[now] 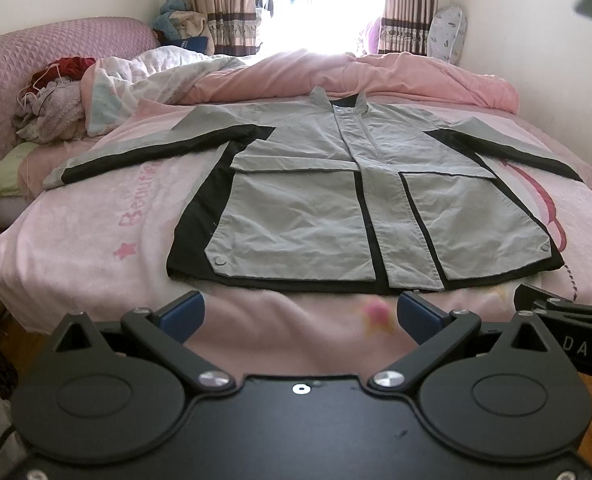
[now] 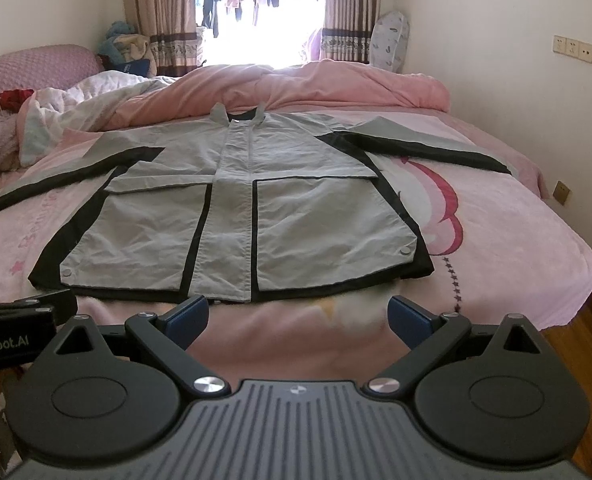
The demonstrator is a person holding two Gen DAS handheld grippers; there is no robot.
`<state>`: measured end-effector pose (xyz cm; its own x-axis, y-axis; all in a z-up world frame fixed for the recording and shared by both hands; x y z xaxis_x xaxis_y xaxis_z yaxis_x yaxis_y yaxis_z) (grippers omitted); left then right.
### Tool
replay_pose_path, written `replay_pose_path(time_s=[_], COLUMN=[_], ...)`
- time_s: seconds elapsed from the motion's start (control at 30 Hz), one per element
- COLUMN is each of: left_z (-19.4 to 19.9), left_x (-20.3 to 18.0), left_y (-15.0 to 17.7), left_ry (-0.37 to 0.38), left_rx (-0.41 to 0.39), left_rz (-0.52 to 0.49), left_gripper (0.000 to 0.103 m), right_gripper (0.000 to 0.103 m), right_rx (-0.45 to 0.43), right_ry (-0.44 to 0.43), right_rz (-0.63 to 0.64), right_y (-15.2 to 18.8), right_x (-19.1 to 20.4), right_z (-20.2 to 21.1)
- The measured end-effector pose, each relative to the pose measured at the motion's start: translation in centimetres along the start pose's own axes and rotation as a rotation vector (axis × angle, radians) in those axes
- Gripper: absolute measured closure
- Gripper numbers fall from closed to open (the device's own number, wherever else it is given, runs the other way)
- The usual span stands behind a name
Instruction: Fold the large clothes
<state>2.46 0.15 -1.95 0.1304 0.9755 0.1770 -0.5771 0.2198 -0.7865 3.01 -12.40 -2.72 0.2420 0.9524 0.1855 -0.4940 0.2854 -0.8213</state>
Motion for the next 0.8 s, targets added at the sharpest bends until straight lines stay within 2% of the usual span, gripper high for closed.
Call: replay_pose_path(time_s=[0.8], left_z=[0.09], left_x=[-0.22], left_y=[0.06], left_ry=[-0.007], left_rx=[-0.005], left_rz=[-0.001], left_gripper=[0.0], right_gripper=[0.0], right_rx=[-0.001], right_ry=[0.003], right_rz=[0.003], right_y=[0.16], right_x=[-0.01], right_z=[0.12])
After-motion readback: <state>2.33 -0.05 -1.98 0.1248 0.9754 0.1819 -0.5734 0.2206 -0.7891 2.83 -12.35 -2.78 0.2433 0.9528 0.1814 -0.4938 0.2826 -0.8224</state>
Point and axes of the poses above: each gripper's, at about its wrist camera, not at the fingertips, and z roughly against the way its jaws point, x to its left, y to its underside, the point moved 3 cm from there along -z, roughly the way its jaws point, and after that the axes turned 13 degrees about -z, right-handed, at the moved point
